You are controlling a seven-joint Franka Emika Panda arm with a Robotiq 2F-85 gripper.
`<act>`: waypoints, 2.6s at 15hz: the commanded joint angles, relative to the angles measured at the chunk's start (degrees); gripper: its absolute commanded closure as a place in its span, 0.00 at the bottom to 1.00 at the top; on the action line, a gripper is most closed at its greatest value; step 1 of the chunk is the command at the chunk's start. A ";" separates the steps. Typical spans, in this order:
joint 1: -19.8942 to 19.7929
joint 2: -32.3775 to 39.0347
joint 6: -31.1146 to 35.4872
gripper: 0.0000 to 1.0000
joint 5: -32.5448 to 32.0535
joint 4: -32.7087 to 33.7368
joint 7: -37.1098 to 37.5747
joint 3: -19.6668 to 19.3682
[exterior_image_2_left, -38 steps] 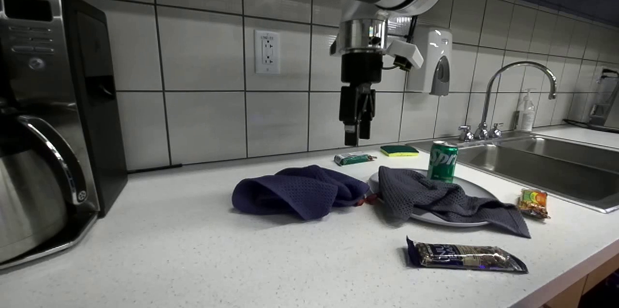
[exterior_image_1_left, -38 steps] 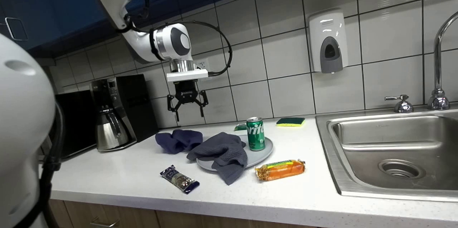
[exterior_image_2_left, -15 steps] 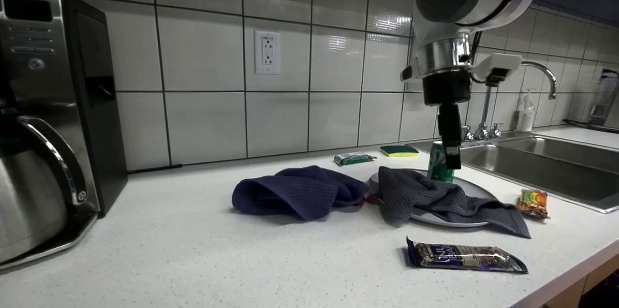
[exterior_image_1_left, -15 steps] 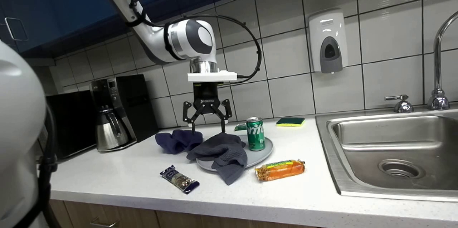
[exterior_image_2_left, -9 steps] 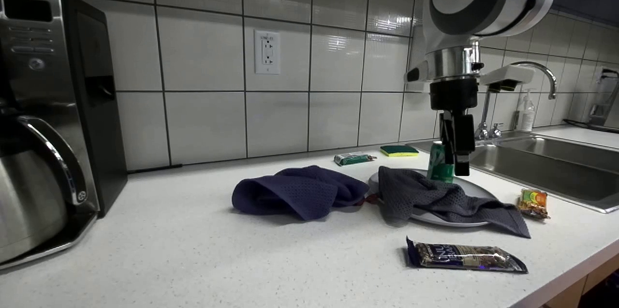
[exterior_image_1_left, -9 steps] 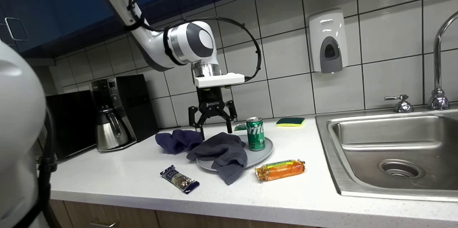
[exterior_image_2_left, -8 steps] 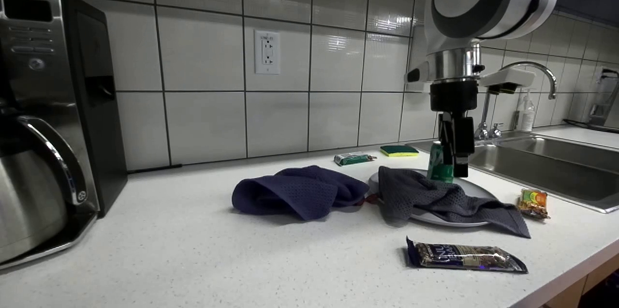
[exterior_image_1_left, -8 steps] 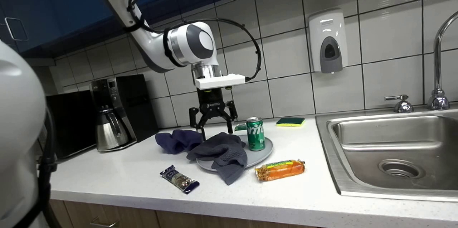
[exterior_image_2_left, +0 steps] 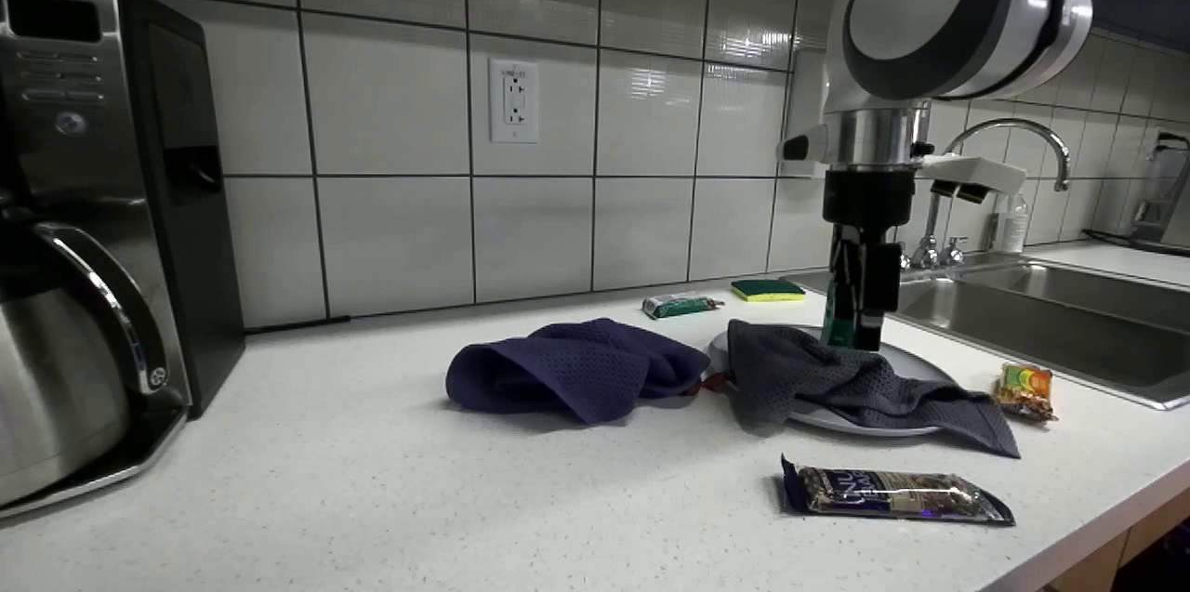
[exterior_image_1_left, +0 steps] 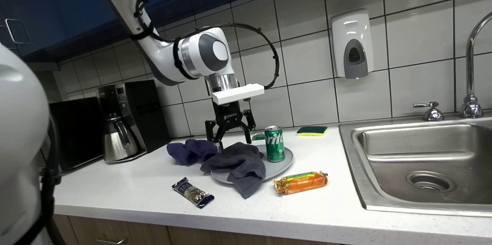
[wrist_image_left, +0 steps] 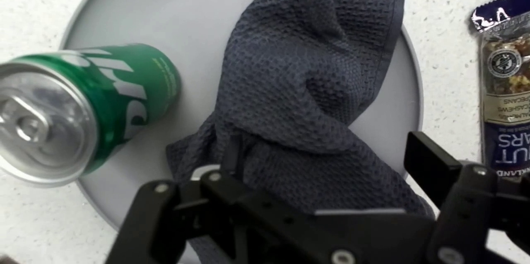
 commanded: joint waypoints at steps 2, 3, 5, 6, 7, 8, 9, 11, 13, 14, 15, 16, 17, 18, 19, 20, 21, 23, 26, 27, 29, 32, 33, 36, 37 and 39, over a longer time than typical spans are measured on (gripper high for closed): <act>-0.44 0.36 4.81 0.00 -1.80 -2.16 -1.26 0.05; -0.45 0.89 6.13 0.00 -2.51 -2.46 -0.82 -0.02; -0.49 2.17 7.98 0.00 -3.30 -2.63 -0.39 -0.01; -0.52 2.84 8.98 0.00 -3.67 -2.65 -0.26 0.03; -0.54 3.62 9.86 0.00 -4.26 -2.53 -0.11 0.04; -0.55 4.49 11.14 0.00 -5.07 -2.37 0.47 -0.06; -0.54 5.39 11.98 0.00 -5.96 -2.13 0.91 -0.15; -0.47 6.67 13.53 0.00 -7.76 -1.97 1.65 -0.32; -0.39 7.93 14.69 0.00 -9.39 -1.59 2.51 -0.51; -0.42 8.26 15.02 0.00 -9.92 -1.49 2.76 -0.53; -0.48 8.48 15.32 0.00 -10.22 -1.44 2.79 -0.52; -0.52 8.67 15.51 0.00 -10.41 -1.38 2.78 -0.52; -0.59 8.70 15.34 0.00 -10.37 -1.27 2.69 -0.45; -0.72 8.65 14.84 0.00 -9.94 -1.09 2.46 -0.26; -0.76 8.61 14.67 0.00 -9.79 -1.01 2.40 -0.20; -0.83 8.56 14.31 0.00 -9.51 -0.86 2.26 -0.10; -0.82 8.56 14.33 0.00 -9.52 -0.80 2.26 -0.10; -0.91 8.62 14.35 0.26 -9.35 -0.67 2.05 -0.03; -0.95 8.61 14.28 0.49 -9.21 -0.48 2.00 0.01; -0.94 8.62 14.29 0.58 -9.29 -0.42 2.01 -0.03; -0.95 8.62 14.23 0.73 -9.36 -0.25 2.06 -0.09; -1.02 8.57 14.00 0.96 -9.23 0.05 1.93 -0.07; -1.10 8.44 13.84 0.99 -9.08 0.09 1.76 -0.02; -1.49 7.82 13.13 0.98 -8.28 0.16 1.24 0.21; -1.67 7.23 12.68 0.98 -7.69 0.07 0.98 0.42; -2.10 6.51 11.95 0.98 -6.30 0.38 0.33 0.86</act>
